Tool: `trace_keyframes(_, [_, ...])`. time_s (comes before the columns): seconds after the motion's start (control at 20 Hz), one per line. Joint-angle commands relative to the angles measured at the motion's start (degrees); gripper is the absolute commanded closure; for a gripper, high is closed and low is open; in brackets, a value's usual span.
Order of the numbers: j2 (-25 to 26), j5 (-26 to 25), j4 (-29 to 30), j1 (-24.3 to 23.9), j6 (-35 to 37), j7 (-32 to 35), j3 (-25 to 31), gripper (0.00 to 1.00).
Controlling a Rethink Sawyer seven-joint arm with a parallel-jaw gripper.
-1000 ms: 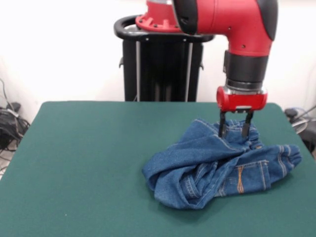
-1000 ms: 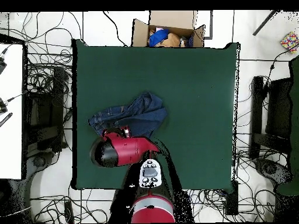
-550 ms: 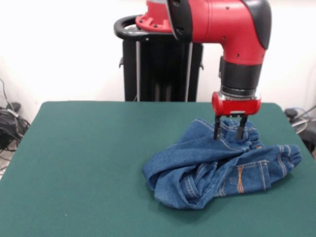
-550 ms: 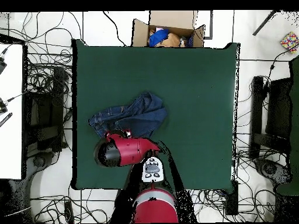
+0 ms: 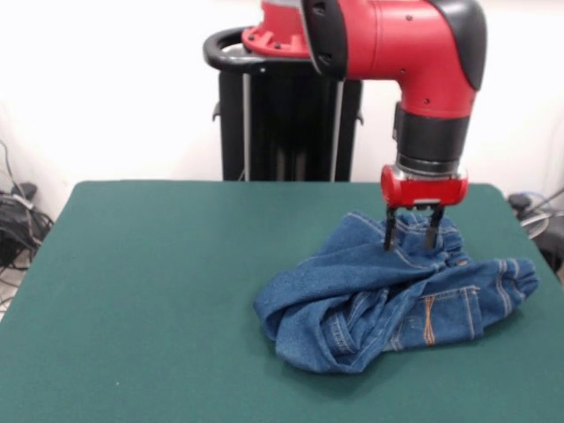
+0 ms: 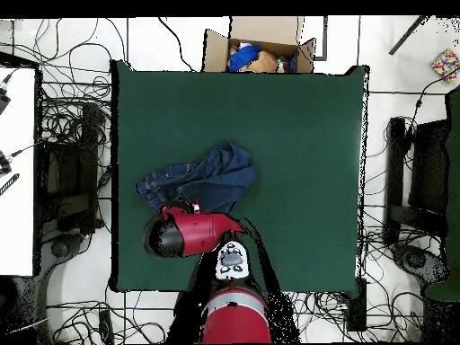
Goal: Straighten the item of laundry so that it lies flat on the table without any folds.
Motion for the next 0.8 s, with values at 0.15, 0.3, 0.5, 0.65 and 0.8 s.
trace_keyframes(0.15, [5.6,1.5,-2.8,1.3,-2.3,10.0,1.1,0.00])
trace_keyframes(0.3, [6.6,1.6,-3.6,1.4,-2.6,9.9,0.9,0.00])
trace_keyframes(0.5, [7.5,1.5,-4.0,1.6,-3.5,10.1,0.8,0.00])
trace_keyframes(0.65, [7.7,1.6,-4.3,1.4,-3.5,9.9,0.9,0.00])
trace_keyframes(0.8, [8.1,1.6,-4.3,1.4,-3.9,9.9,0.9,0.00])
